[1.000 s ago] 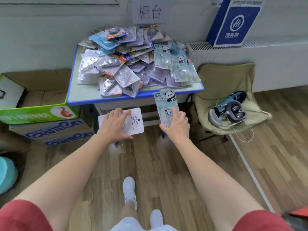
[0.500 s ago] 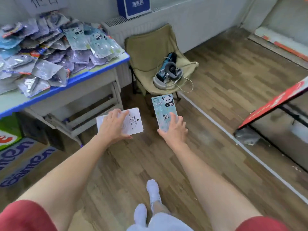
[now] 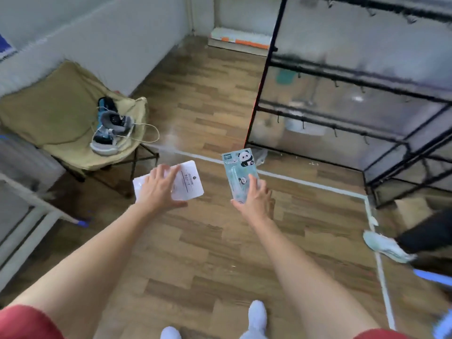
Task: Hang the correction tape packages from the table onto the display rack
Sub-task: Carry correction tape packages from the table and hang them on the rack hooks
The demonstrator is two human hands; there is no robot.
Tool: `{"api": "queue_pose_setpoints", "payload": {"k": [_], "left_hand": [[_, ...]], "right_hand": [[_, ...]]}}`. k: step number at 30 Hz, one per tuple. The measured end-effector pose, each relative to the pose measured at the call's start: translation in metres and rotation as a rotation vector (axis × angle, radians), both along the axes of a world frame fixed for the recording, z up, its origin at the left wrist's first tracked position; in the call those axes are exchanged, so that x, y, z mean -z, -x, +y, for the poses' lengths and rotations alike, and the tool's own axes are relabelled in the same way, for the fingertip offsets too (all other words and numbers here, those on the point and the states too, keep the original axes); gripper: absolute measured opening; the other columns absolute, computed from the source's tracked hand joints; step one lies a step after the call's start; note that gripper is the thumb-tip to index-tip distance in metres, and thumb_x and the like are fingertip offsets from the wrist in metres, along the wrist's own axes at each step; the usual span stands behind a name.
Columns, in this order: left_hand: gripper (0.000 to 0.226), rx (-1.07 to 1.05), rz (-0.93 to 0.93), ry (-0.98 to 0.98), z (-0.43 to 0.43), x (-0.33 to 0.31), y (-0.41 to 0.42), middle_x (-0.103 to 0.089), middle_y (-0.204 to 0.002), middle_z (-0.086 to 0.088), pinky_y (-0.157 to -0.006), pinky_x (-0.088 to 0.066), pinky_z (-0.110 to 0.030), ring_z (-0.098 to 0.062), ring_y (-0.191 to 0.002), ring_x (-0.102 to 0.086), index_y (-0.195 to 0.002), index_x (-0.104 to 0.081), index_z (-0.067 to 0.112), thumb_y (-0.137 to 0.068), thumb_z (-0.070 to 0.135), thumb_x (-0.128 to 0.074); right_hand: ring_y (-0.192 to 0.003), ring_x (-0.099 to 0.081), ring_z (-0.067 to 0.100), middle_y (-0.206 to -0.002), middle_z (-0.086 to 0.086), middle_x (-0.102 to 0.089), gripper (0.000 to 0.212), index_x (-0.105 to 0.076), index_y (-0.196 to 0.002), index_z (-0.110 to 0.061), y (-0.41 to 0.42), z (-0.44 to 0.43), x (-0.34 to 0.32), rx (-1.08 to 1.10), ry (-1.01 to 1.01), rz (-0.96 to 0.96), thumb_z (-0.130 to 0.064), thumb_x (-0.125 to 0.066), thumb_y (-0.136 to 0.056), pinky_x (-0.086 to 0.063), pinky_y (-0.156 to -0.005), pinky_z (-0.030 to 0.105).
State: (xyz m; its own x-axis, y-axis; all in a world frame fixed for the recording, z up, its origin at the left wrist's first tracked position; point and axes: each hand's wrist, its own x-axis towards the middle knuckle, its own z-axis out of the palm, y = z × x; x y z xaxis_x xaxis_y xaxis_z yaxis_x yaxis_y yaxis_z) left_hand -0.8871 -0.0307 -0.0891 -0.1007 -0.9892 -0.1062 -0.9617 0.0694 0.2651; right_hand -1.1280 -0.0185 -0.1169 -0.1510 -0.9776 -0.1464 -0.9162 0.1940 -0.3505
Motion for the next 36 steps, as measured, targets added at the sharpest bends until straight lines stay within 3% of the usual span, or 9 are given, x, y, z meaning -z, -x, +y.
{"api": "queue_pose_setpoints", "payload": {"k": [8,13,16,31,36], "left_hand": [[0.105,0.137,0.02,0.095,-0.082,-0.023,0.171,-0.03,-0.137,-0.008,-0.104,-0.027,-0.034,-0.026,-0.126,-0.03,-0.148,-0.022,0.026,-0.064,0.049,-0.081],[0.107,0.182,0.006,0.183,-0.14,-0.048,0.249,-0.031,-0.135,-0.008,-0.104,-0.023,-0.033,-0.026,-0.125,-0.031,-0.148,-0.022,0.024,-0.063,0.054,-0.08],[0.107,0.218,0.009,0.276,-0.184,-0.065,0.291,-0.033,-0.135,-0.009,-0.106,-0.02,-0.032,-0.026,-0.125,-0.031,-0.148,-0.024,0.023,-0.062,0.054,-0.08],[0.111,0.379,0.034,0.582,-0.417,-0.178,0.436,-0.032,-0.137,-0.011,-0.108,-0.024,-0.039,-0.028,-0.127,-0.03,-0.149,-0.022,0.023,-0.06,0.056,-0.081],[0.107,0.402,0.056,0.64,-0.465,-0.201,0.475,-0.03,-0.139,-0.011,-0.109,-0.021,-0.038,-0.028,-0.127,-0.027,-0.148,-0.024,0.022,-0.062,0.053,-0.082]], "right_hand": [[-0.118,-0.038,0.029,-0.135,0.009,-0.031,0.081,-0.024,-0.143,-0.021,0.169,-0.055,-0.034,0.163,0.188,-0.032,-0.045,-0.066,-0.079,-0.039,-0.093,0.037],[-0.115,-0.043,0.03,-0.133,0.011,-0.032,0.082,-0.023,-0.144,-0.02,0.239,-0.099,-0.059,0.237,0.265,-0.045,-0.046,-0.067,-0.08,-0.043,-0.094,0.043],[-0.113,-0.046,0.03,-0.133,0.011,-0.035,0.081,-0.025,-0.144,-0.02,0.274,-0.133,-0.072,0.279,0.318,-0.025,-0.046,-0.067,-0.079,-0.044,-0.091,0.039],[-0.108,-0.046,0.027,-0.127,0.012,-0.041,0.08,-0.031,-0.141,-0.018,0.402,-0.333,-0.173,0.384,0.671,0.029,-0.048,-0.07,-0.077,-0.044,-0.085,0.033],[-0.108,-0.046,0.03,-0.124,0.012,-0.042,0.081,-0.033,-0.141,-0.018,0.443,-0.386,-0.197,0.398,0.746,0.018,-0.045,-0.072,-0.075,-0.045,-0.083,0.038]]}}
